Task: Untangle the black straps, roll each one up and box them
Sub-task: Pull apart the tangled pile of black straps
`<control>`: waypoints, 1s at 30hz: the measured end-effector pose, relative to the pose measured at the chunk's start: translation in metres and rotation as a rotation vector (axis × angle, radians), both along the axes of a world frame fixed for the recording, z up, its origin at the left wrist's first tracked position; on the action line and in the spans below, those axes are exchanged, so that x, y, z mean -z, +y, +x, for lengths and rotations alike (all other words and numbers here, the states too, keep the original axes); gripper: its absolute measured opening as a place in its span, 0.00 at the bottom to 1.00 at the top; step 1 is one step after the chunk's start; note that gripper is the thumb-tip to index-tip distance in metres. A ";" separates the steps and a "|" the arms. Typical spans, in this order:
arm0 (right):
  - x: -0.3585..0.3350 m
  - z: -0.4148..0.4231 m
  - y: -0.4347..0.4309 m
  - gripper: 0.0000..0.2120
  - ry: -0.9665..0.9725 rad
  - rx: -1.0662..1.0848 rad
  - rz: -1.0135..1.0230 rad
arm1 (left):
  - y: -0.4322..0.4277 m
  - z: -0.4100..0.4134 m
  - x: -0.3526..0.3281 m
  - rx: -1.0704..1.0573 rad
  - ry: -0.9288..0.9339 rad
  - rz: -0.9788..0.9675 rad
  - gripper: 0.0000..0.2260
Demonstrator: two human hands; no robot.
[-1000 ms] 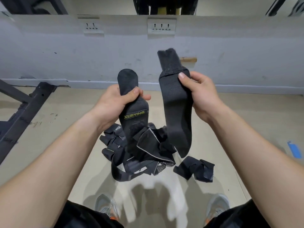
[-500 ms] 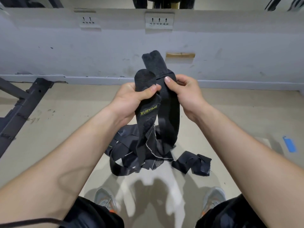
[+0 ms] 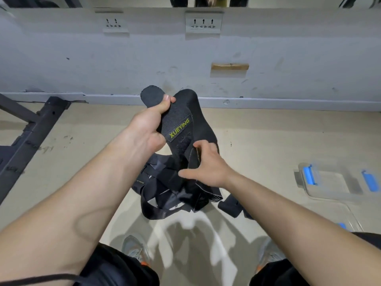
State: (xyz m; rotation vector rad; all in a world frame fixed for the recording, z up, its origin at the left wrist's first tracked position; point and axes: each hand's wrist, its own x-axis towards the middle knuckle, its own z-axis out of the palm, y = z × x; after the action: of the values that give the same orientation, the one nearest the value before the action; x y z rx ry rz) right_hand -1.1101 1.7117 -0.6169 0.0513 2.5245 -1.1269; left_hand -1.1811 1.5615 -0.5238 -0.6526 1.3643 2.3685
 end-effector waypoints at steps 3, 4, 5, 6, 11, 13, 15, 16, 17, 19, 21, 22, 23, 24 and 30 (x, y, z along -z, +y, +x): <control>0.008 0.002 -0.014 0.42 0.100 0.071 0.051 | 0.008 0.003 0.000 0.015 -0.043 0.005 0.11; 0.010 0.000 -0.016 0.39 0.137 0.089 0.066 | 0.010 0.004 0.000 0.023 -0.050 0.003 0.11; 0.011 -0.002 -0.017 0.36 0.166 0.093 0.074 | 0.010 0.005 0.000 0.028 -0.056 0.000 0.12; 0.013 -0.005 -0.017 0.33 0.184 0.082 0.067 | 0.010 0.005 0.000 0.027 -0.060 -0.001 0.12; 0.020 -0.012 -0.006 0.27 0.205 0.014 -0.015 | -0.005 0.003 0.002 -0.015 -0.084 0.014 0.12; 0.022 -0.014 -0.001 0.19 0.228 0.035 -0.039 | -0.008 0.002 0.003 -0.016 -0.081 0.012 0.12; 0.021 -0.014 0.001 0.08 0.276 0.049 -0.030 | -0.011 0.002 0.004 -0.019 -0.069 0.008 0.11; 0.020 -0.015 0.003 0.05 0.297 0.043 0.008 | -0.014 0.000 0.005 -0.028 -0.054 -0.004 0.10; 0.019 -0.016 0.006 0.04 0.308 0.026 0.073 | -0.019 -0.002 0.007 -0.042 -0.029 -0.028 0.08; 0.018 -0.018 0.018 0.05 0.264 0.001 0.236 | -0.031 -0.009 0.011 -0.092 0.023 -0.085 0.06; 0.021 -0.018 0.038 0.05 0.097 0.032 0.401 | -0.043 -0.013 0.010 -0.146 0.055 -0.104 0.05; 0.022 -0.017 0.049 0.05 -0.011 0.058 0.468 | -0.047 -0.015 0.009 -0.161 0.069 -0.107 0.05; 0.022 -0.015 0.058 0.04 -0.117 0.072 0.529 | -0.050 -0.015 0.009 -0.160 0.081 -0.114 0.05; 0.020 -0.011 0.065 0.04 -0.206 0.065 0.584 | -0.050 -0.014 0.008 -0.142 0.090 -0.122 0.05; -0.021 -0.022 0.049 0.24 -0.032 0.138 0.067 | -0.023 0.000 0.007 0.068 0.113 -0.169 0.06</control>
State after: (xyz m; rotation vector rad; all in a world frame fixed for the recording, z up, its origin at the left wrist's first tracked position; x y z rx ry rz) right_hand -1.1321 1.7608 -0.5962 0.2632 2.5626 -1.0834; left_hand -1.1808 1.5380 -0.5307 -0.5141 1.6225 2.2848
